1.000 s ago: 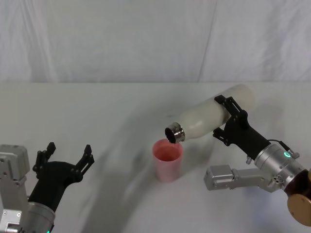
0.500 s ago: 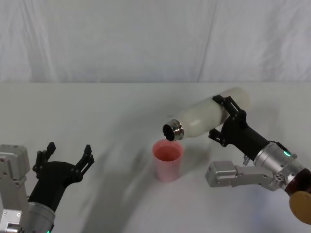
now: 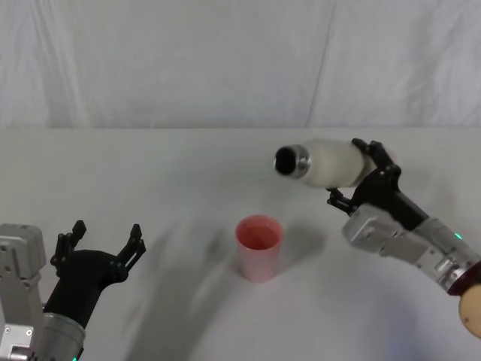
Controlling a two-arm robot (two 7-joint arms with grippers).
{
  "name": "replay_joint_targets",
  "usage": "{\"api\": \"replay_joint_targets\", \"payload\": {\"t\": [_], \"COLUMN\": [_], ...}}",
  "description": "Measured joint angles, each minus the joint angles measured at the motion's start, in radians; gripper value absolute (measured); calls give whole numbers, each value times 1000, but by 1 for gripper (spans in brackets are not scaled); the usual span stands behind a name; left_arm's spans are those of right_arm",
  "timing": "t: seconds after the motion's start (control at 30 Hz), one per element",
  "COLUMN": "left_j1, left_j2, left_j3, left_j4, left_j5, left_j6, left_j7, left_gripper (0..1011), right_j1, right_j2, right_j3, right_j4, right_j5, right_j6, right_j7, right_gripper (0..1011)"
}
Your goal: Grasp the thermos with one hand and pour water into the cup lid.
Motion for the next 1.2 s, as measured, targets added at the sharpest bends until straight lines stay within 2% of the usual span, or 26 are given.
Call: {"api": "replay_joint_targets", "payload": {"t": [0.03, 0.1, 0.13, 0.33, 0.43, 0.57, 0.67, 0.9, 0.93, 1.0, 1.2], "left_j1": [0, 0, 0, 0, 0, 0, 0, 0, 0, 0, 0], "left_j2": [0, 0, 0, 0, 0, 0, 0, 0, 0, 0, 0], "left_j3": [0, 0, 0, 0, 0, 0, 0, 0, 0, 0, 0], "left_j4": [0, 0, 0, 0, 0, 0, 0, 0, 0, 0, 0], "left_j5": [0, 0, 0, 0, 0, 0, 0, 0, 0, 0, 0], "left_j6": [0, 0, 0, 0, 0, 0, 0, 0, 0, 0, 0], "left_j7": [0, 0, 0, 0, 0, 0, 0, 0, 0, 0, 0], "left_gripper": [1001, 1001, 1001, 1001, 1001, 1001, 1001, 1001, 1001, 1001, 1001], "right_j1": [-6, -13, -18, -37, -48, -54, -64, -79, -79, -85, -92], "right_j2": [-8, -18, -30, -69, -100, -122, -150, -189, -189, -202, -213], "right_j3": [16, 36, 55, 120, 168, 201, 242, 296, 296, 315, 334], "right_j4": [-3, -6, -9, -16, -21, -23, -28, -38, -38, -43, -51], "right_j5": [35, 72, 112, 239, 330, 393, 479, 607, 607, 654, 720], "right_j6": [5, 10, 16, 42, 66, 87, 120, 178, 178, 203, 248], "right_j7": [16, 32, 47, 100, 139, 165, 196, 232, 232, 242, 256], "right_gripper": [964, 964, 964, 964, 964, 964, 964, 964, 964, 964, 964]}}
